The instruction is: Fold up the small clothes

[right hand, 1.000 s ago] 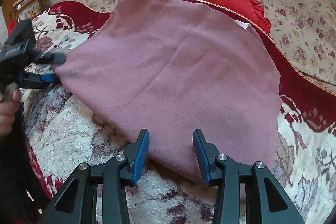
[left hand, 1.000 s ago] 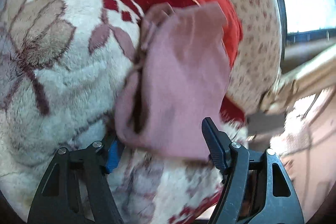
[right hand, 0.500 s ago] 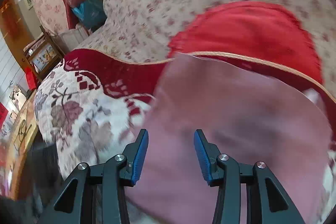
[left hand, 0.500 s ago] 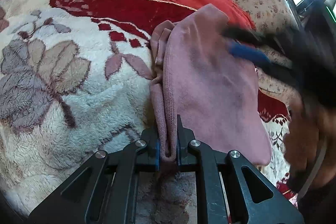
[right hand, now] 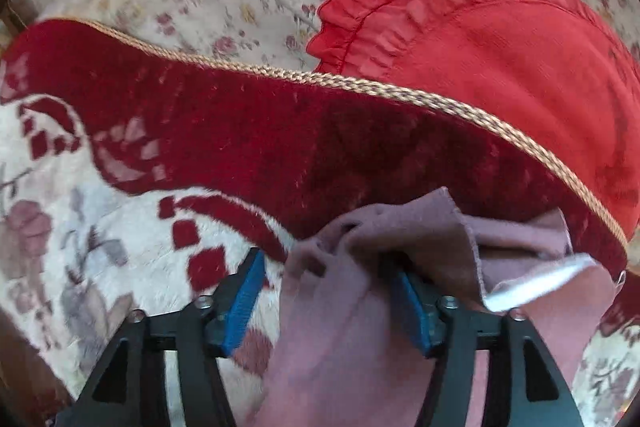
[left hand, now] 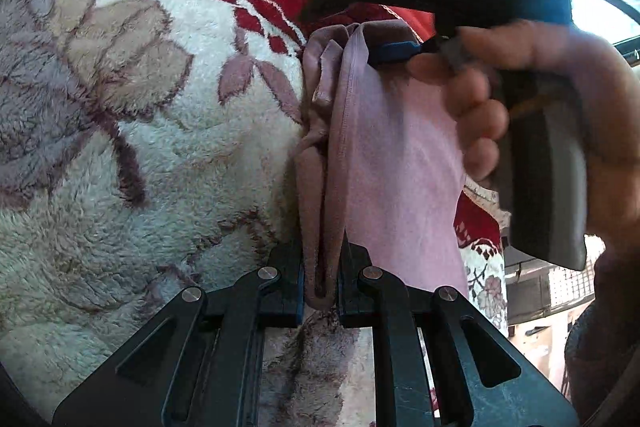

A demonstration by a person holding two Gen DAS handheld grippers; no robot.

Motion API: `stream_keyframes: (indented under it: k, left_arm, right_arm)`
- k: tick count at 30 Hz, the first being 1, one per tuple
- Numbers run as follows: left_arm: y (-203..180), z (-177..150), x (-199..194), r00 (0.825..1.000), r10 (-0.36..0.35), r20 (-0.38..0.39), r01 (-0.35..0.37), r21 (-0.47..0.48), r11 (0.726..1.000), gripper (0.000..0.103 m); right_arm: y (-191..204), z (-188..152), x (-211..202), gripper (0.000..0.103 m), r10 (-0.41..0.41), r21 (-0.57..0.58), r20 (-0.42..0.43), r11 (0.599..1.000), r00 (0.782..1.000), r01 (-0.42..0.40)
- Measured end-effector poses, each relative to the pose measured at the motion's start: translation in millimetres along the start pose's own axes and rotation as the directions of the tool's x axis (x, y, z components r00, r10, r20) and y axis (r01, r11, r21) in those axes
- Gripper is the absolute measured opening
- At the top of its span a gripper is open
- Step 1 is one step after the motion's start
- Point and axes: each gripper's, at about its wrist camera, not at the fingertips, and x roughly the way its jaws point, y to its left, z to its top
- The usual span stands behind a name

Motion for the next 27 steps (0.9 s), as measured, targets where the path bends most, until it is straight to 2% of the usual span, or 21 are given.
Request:
stream_keyframes:
  k: [2,5,7,9,10,11,13,14,18,22,25,27]
  left_arm:
    - [1.5,-0.4,-1.7,1.000,-0.002,-0.002,0.002,-0.005,1.000,0.010]
    - [4.4,-1.4,-2.7,1.000,-0.005,-0.004,0.005,-0.008,1.000,0.010]
    - [5.0,2.5,0.2,1.000,-0.005,-0.004,0.005,-0.010,1.000,0.010]
    - [6.0,3.7,0.2,1.000,-0.002,-0.001,0.002,-0.008,1.000,0.010]
    - [5.3,5.7,1.7,1.000,0.001,0.002,-0.001,-0.004,1.000,0.010]
    - [4.2,5.2,1.7,1.000,0.002,0.003,-0.002,-0.001,1.000,0.010]
    - [3.2,5.3,1.2,1.000,0.006,0.006,-0.006,0.010,1.000,0.010]
    - [1.2,4.9,0.6,1.000,0.009,0.009,-0.009,0.024,1.000,0.010]
    - [-18.6,4.0,-5.4,1.000,-0.005,0.022,0.003,0.104,0.995,0.008]
    - [-60.0,4.1,-27.3,0.995,-0.056,0.087,0.034,0.242,0.970,0.008]
    - [-92.9,-1.9,-31.6,0.993,-0.081,0.081,0.054,0.294,0.954,0.008]
    - [-115.7,-8.3,-21.9,0.994,-0.108,0.033,0.092,0.308,0.947,0.008]
  right_arm:
    - [11.8,4.5,12.4,0.078,-0.062,-0.050,-0.042,0.997,0.997,0.060]
    - [24.6,6.0,29.4,0.078,-0.170,-0.122,-0.073,0.980,0.983,0.160]
    - [28.4,5.4,33.8,0.076,-0.206,-0.152,-0.066,0.969,0.976,0.194]
    - [23.5,6.1,30.6,0.061,-0.206,-0.140,-0.052,0.970,0.977,0.197]
    - [19.5,6.5,28.1,0.042,-0.220,-0.136,-0.046,0.968,0.974,0.212]
    - [13.3,7.1,23.7,0.035,-0.228,-0.127,-0.042,0.967,0.973,0.221]
    - [0.7,7.4,13.9,0.021,-0.189,-0.113,-0.034,0.976,0.981,0.185]
    - [-9.5,6.4,4.6,0.018,-0.146,-0.090,-0.020,0.985,0.989,0.144]
    - [-38.8,-2.3,-33.2,0.016,-0.010,-0.043,0.061,0.999,0.998,0.013]
    - [-79.5,-19.6,-77.6,0.015,0.093,-0.004,0.140,0.996,0.986,-0.093]
    - [-128.6,-39.1,-105.5,0.015,0.148,0.052,0.194,0.986,0.970,-0.161]
    - [-154.7,-52.5,-116.0,0.014,0.173,0.077,0.221,0.978,0.960,-0.194]
